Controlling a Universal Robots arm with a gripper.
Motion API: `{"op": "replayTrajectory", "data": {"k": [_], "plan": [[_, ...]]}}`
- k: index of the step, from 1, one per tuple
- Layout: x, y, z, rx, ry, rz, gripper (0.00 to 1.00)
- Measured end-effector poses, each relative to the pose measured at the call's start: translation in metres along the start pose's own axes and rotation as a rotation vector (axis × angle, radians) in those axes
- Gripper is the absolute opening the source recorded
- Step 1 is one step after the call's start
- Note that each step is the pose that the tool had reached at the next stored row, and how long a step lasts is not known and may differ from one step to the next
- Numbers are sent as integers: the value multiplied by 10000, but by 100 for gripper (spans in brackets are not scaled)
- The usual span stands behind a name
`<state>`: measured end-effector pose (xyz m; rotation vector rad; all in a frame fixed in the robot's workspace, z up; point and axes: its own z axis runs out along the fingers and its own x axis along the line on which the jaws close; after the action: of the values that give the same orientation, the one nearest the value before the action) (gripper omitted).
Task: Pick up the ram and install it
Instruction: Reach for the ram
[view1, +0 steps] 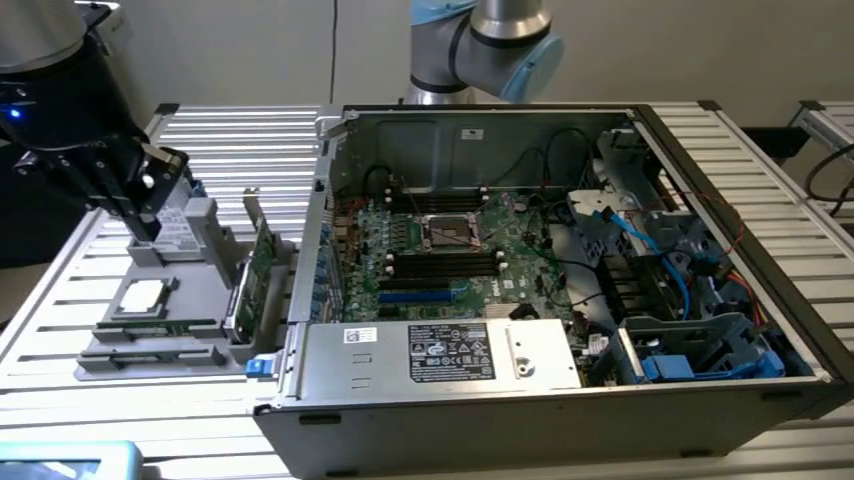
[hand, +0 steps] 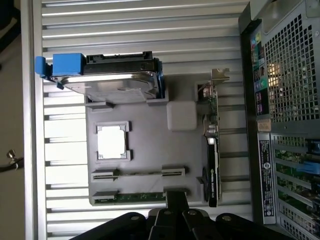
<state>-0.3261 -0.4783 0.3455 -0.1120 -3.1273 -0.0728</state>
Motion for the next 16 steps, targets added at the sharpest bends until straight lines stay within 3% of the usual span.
{"op": "replayTrajectory", "data": {"k": [5, 16], "plan": [[96, -7, 12, 4, 41, 2, 11], [209, -16, 13, -49, 50, -2, 11]]}}
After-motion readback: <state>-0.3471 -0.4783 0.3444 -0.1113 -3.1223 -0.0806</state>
